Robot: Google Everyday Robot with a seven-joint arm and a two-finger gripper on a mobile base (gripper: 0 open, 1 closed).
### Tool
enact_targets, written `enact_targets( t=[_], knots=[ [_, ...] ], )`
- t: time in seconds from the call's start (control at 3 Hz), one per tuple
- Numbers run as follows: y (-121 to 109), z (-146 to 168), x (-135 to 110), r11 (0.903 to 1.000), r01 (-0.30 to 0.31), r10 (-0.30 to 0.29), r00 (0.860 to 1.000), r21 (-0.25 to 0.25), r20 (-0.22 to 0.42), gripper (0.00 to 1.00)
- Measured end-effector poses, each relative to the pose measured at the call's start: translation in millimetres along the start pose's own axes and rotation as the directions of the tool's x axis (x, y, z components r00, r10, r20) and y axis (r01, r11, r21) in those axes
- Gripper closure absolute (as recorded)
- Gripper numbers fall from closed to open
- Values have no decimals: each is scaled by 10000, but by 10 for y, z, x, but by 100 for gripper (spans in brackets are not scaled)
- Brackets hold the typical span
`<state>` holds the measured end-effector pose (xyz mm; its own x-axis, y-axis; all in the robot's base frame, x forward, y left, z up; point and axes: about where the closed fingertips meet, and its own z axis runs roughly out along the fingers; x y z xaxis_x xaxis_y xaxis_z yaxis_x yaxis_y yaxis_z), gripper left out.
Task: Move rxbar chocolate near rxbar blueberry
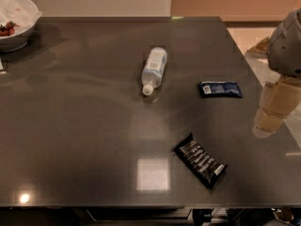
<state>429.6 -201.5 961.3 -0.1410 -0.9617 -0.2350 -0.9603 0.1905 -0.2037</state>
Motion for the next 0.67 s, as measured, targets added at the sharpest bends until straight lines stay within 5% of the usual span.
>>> enact_targets(
  t=[0.67],
  knots=[
    [473,345,-231,9961,-374,397,9988,-797,277,0]
  ],
)
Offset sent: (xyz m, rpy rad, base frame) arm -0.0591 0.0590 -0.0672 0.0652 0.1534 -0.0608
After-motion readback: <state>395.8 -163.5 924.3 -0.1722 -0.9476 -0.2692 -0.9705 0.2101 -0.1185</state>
